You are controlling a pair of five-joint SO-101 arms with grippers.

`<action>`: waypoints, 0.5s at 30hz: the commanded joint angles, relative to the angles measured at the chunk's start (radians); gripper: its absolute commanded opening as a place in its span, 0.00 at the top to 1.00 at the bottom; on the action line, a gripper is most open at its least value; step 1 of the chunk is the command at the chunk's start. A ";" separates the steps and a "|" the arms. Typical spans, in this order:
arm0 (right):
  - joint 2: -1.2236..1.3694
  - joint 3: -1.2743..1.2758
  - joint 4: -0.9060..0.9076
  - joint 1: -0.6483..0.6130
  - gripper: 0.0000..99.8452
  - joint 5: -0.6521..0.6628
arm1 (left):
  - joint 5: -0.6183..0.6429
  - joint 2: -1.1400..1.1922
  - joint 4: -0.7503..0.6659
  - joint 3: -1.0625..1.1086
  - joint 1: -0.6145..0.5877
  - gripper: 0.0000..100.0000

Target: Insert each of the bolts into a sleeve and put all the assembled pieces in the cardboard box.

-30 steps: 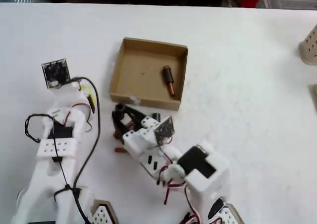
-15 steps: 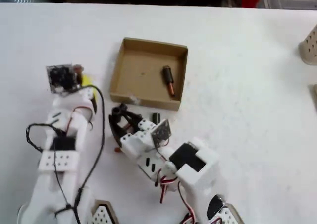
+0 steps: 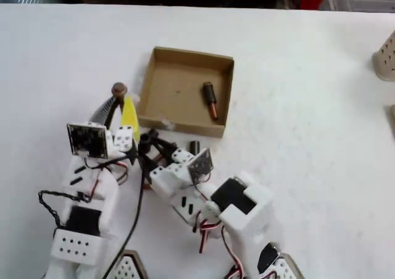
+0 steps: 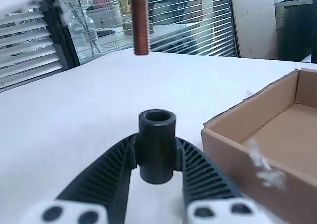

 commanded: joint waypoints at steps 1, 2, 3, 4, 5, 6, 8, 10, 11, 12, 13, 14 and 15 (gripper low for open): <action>-0.005 -0.021 -0.002 -0.004 0.98 -0.003 | 0.129 -0.016 0.140 -0.127 0.030 0.98; -0.005 -0.021 0.010 -0.004 0.98 -0.003 | 0.158 -0.002 0.198 -0.172 0.031 0.98; -0.005 -0.021 0.012 -0.004 0.98 -0.003 | 0.164 0.016 0.253 -0.219 0.033 0.98; -0.005 -0.021 0.012 -0.005 0.98 -0.003 | 0.164 0.038 0.299 -0.262 0.035 0.98; -0.005 -0.021 0.012 -0.005 0.98 -0.003 | 0.166 0.061 0.333 -0.301 0.035 0.98; -0.005 -0.021 0.013 -0.005 0.98 -0.003 | 0.166 0.087 0.351 -0.330 0.035 0.98; -0.005 -0.021 0.013 -0.005 0.98 -0.003 | 0.166 0.139 0.353 -0.362 0.035 0.98; -0.005 -0.021 0.013 -0.005 0.98 -0.003 | 0.167 0.185 0.353 -0.379 0.056 0.98; -0.005 -0.021 0.013 -0.005 0.98 -0.003 | 0.167 0.199 0.358 -0.381 0.073 0.98; -0.005 -0.021 0.013 -0.005 0.98 -0.003 | 0.169 0.203 0.359 -0.376 0.090 0.98; -0.005 -0.021 0.015 -0.005 0.98 -0.003 | 0.169 0.202 0.361 -0.368 0.113 0.98; -0.005 -0.021 0.015 -0.005 0.98 -0.003 | 0.169 0.200 0.361 -0.362 0.133 0.98; -0.005 -0.021 0.015 -0.005 0.98 -0.003 | 0.169 0.193 0.361 -0.354 0.150 0.98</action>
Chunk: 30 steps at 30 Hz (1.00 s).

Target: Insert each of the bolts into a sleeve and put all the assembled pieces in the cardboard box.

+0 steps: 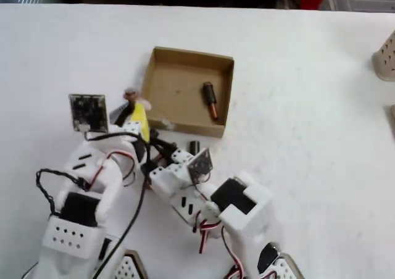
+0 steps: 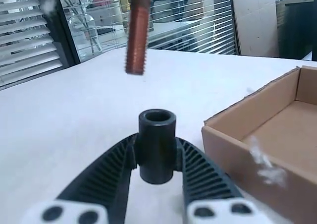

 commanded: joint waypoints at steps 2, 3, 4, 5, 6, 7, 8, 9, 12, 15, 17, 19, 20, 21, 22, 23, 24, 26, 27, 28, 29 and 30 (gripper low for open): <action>-0.005 -0.020 0.005 -0.004 0.98 -0.003 | 0.012 -0.025 0.005 -0.028 0.068 0.98; -0.005 -0.020 0.005 -0.004 0.98 -0.003 | 0.009 -0.041 0.003 -0.015 0.070 0.98; -0.005 -0.020 0.005 -0.004 0.98 -0.003 | 0.008 -0.056 0.000 0.000 0.070 0.98; -0.005 -0.020 0.007 -0.004 0.98 -0.003 | 0.006 -0.073 0.000 0.017 0.071 0.98; -0.005 -0.020 0.007 -0.004 0.98 -0.003 | 0.006 -0.088 -0.002 0.035 0.073 0.98; -0.005 -0.020 0.007 -0.004 0.98 -0.003 | 0.006 -0.101 -0.003 0.052 0.073 0.98; -0.005 -0.020 0.008 -0.004 0.98 -0.003 | 0.005 -0.113 -0.018 0.069 0.071 0.98; -0.005 -0.020 0.008 -0.004 0.98 -0.003 | 0.003 -0.120 -0.043 0.087 0.065 0.98; -0.005 -0.018 0.008 -0.004 0.98 -0.003 | -0.078 -0.150 -0.117 0.163 0.064 0.98; -0.013 -0.008 0.008 -0.005 0.98 -0.003 | -0.109 -0.168 -0.170 0.224 0.067 0.98; -0.013 -0.005 0.008 -0.013 0.98 -0.003 | -0.110 -0.182 -0.183 0.239 0.067 0.98; -0.013 -0.005 0.008 -0.013 0.98 -0.003 | -0.114 -0.191 -0.180 0.241 0.065 0.98; -0.013 -0.005 0.008 -0.013 0.98 -0.003 | -0.114 -0.196 -0.178 0.242 0.065 0.98; -0.013 -0.005 0.008 -0.013 0.98 -0.003 | -0.114 -0.199 -0.178 0.244 0.065 0.98; -0.013 -0.005 0.008 -0.013 0.98 -0.003 | -0.114 -0.199 -0.178 0.244 0.065 0.98; -0.013 -0.005 0.008 -0.013 0.98 -0.003 | -0.115 -0.200 -0.178 0.244 0.065 0.98; -0.013 -0.005 0.008 -0.013 0.98 -0.003 | -0.115 -0.202 -0.178 0.244 0.064 0.98; -0.013 -0.005 0.008 -0.013 0.98 -0.003 | -0.115 -0.202 -0.178 0.244 0.064 0.98; -0.013 -0.005 0.008 -0.013 0.98 -0.003 | -0.115 -0.202 -0.176 0.244 0.064 0.98; -0.013 -0.005 0.008 -0.013 0.98 -0.003 | -0.115 -0.202 -0.166 0.242 0.058 0.98; -0.013 -0.005 0.008 -0.013 0.98 -0.003 | -0.115 -0.202 -0.146 0.238 0.053 0.98; -0.013 -0.005 0.008 -0.013 0.98 -0.003 | -0.115 -0.203 -0.130 0.236 0.051 0.98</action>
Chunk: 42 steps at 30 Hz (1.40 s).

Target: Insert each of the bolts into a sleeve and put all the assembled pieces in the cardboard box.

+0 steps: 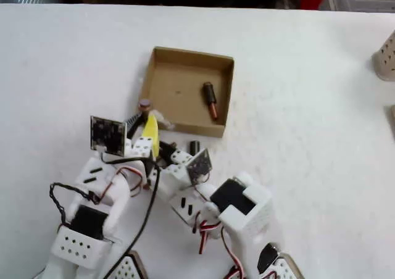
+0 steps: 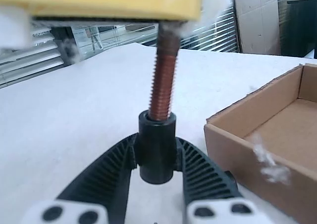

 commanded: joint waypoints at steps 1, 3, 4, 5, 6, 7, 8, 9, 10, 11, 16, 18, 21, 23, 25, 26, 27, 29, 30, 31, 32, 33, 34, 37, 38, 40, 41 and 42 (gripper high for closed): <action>-0.013 -0.005 0.002 -0.007 0.98 -0.003 | -0.012 -0.027 0.020 -0.017 -0.010 0.98; -0.013 -0.005 0.002 -0.007 0.98 -0.003 | -0.012 -0.027 0.021 -0.014 -0.021 0.98; -0.013 -0.005 0.002 -0.007 0.98 -0.003 | -0.012 -0.027 0.020 -0.014 -0.027 0.98; -0.013 -0.005 0.002 -0.007 0.98 -0.003 | -0.012 -0.027 0.020 -0.014 -0.035 0.98; -0.013 -0.005 0.002 -0.007 0.98 -0.003 | -0.012 -0.027 0.020 -0.014 -0.039 0.98; -0.013 -0.005 0.002 -0.007 0.98 -0.003 | -0.012 -0.027 0.020 -0.014 -0.042 0.98; -0.013 -0.005 0.002 -0.007 0.98 -0.003 | -0.014 -0.027 0.020 -0.012 -0.042 0.98; -0.013 -0.005 0.002 -0.007 0.98 -0.003 | -0.014 -0.027 0.020 -0.011 -0.047 0.98; -0.013 -0.005 0.002 -0.007 0.98 -0.003 | -0.014 -0.027 0.020 -0.011 -0.047 0.98; -0.013 -0.005 0.002 -0.007 0.98 -0.003 | -0.014 -0.027 0.020 -0.011 -0.047 0.98; -0.013 -0.003 0.002 -0.007 0.98 -0.003 | -0.014 -0.027 0.025 -0.009 -0.048 0.98; -0.013 -0.003 0.002 -0.007 0.98 -0.003 | -0.014 -0.027 0.023 -0.009 -0.061 0.98; -0.013 -0.003 0.002 -0.007 0.98 -0.003 | -0.015 -0.027 0.018 0.006 -0.074 0.98; -0.012 -0.003 0.002 -0.007 0.98 -0.003 | -0.058 -0.027 -0.012 0.035 -0.073 0.98; -0.012 -0.003 0.002 -0.007 0.98 -0.003 | -0.091 -0.027 -0.064 0.072 -0.073 0.98; -0.012 -0.003 0.002 -0.007 0.98 -0.003 | -0.092 -0.027 -0.081 0.083 -0.071 0.98; -0.012 -0.003 0.002 -0.007 0.98 -0.003 | -0.092 -0.027 -0.091 0.091 -0.067 0.98; -0.012 -0.003 0.002 -0.007 0.98 -0.003 | -0.091 -0.027 -0.094 0.095 -0.064 0.98; -0.012 -0.003 0.002 -0.007 0.98 -0.003 | -0.091 -0.027 -0.094 0.095 -0.064 0.98; -0.012 -0.003 0.002 -0.007 0.98 -0.003 | -0.091 -0.027 -0.094 0.095 -0.064 0.98; -0.012 -0.003 0.002 -0.007 0.98 -0.003 | -0.091 -0.027 -0.094 0.097 -0.064 0.98; -0.012 -0.003 0.002 -0.007 0.98 -0.003 | -0.091 -0.027 -0.092 0.098 -0.064 0.98; -0.012 -0.003 0.002 -0.007 0.98 -0.003 | -0.092 -0.027 -0.092 0.098 -0.065 0.98; -0.012 -0.003 0.005 -0.007 0.98 -0.003 | -0.103 -0.027 -0.041 0.092 -0.073 0.98; -0.015 -0.003 0.018 -0.005 0.98 -0.003 | -0.126 -0.027 -0.014 0.091 -0.073 0.98; -0.015 -0.003 0.035 -0.005 0.98 -0.003 | -0.204 -0.027 0.025 0.095 -0.065 0.98; -0.015 -0.003 0.035 -0.005 0.98 -0.003 | -0.236 -0.027 0.035 0.098 -0.065 0.98; -0.015 -0.003 0.035 -0.005 0.98 -0.003 | -0.259 -0.027 0.044 0.098 -0.070 0.98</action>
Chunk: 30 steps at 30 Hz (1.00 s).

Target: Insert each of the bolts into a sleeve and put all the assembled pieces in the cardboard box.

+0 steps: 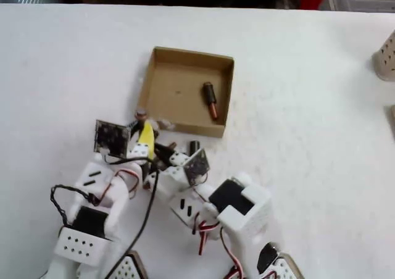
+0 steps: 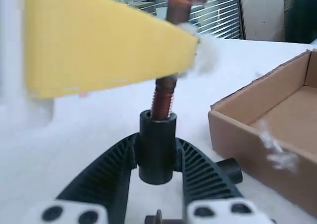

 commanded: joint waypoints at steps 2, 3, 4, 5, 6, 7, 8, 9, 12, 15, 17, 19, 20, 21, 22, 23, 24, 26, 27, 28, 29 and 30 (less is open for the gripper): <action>-0.016 -0.005 0.001 0.005 0.98 -0.002 | -0.109 -0.016 0.051 -0.005 -0.016 0.98; -0.016 -0.006 0.001 0.005 0.98 -0.002 | -0.124 -0.016 0.074 -0.005 -0.025 0.98; -0.016 -0.006 0.001 0.005 0.98 -0.002 | -0.138 -0.016 0.097 -0.005 -0.030 0.98; -0.016 -0.006 0.001 0.007 0.98 -0.002 | -0.155 -0.016 0.120 -0.005 -0.030 0.98; -0.016 -0.006 0.001 0.007 0.98 -0.002 | -0.172 -0.016 0.137 -0.005 -0.031 0.98; -0.016 -0.006 0.001 0.007 0.98 -0.002 | -0.186 -0.016 0.157 -0.005 -0.028 0.98; -0.016 -0.006 0.001 0.007 0.98 -0.002 | -0.193 -0.016 0.176 -0.005 -0.025 0.97; -0.016 -0.008 0.001 0.007 0.98 -0.002 | -0.196 -0.016 0.196 -0.006 -0.025 0.96; -0.016 -0.008 0.001 0.007 0.98 -0.002 | -0.189 -0.016 0.233 -0.005 -0.030 0.88; -0.016 -0.008 0.001 0.008 0.98 -0.002 | -0.098 -0.016 0.236 -0.005 -0.035 0.87; -0.016 -0.009 0.001 0.008 0.98 -0.002 | -0.064 -0.016 0.232 -0.008 -0.050 0.86; -0.016 -0.009 0.001 0.008 0.98 -0.002 | -0.055 -0.016 0.230 -0.014 -0.061 0.86; -0.016 -0.009 0.001 0.008 0.98 -0.002 | -0.055 -0.016 0.219 -0.014 -0.061 0.86; -0.016 -0.009 0.001 0.008 0.98 -0.002 | -0.055 -0.016 0.212 -0.012 -0.061 0.86; -0.016 -0.009 0.001 0.008 0.98 -0.002 | -0.055 -0.016 0.209 -0.012 -0.061 0.86; -0.016 -0.009 0.001 0.008 0.98 -0.002 | -0.055 -0.016 0.209 -0.014 -0.061 0.86; -0.016 -0.009 0.001 0.008 0.98 -0.002 | -0.058 -0.016 0.210 -0.014 -0.061 0.84; -0.016 -0.009 0.001 0.008 0.98 -0.002 | -0.054 -0.016 0.210 -0.014 -0.061 0.79; -0.016 -0.009 0.001 0.008 0.98 -0.002 | -0.054 -0.016 0.212 -0.014 -0.062 0.75; -0.016 -0.009 0.001 0.008 0.98 -0.002 | -0.046 -0.016 0.213 -0.014 -0.070 0.71; -0.016 -0.011 0.001 0.008 0.98 -0.002 | -0.021 -0.018 0.218 -0.017 -0.082 0.68; -0.016 -0.011 0.001 0.008 0.98 -0.002 | 0.005 -0.018 0.224 -0.032 -0.090 0.65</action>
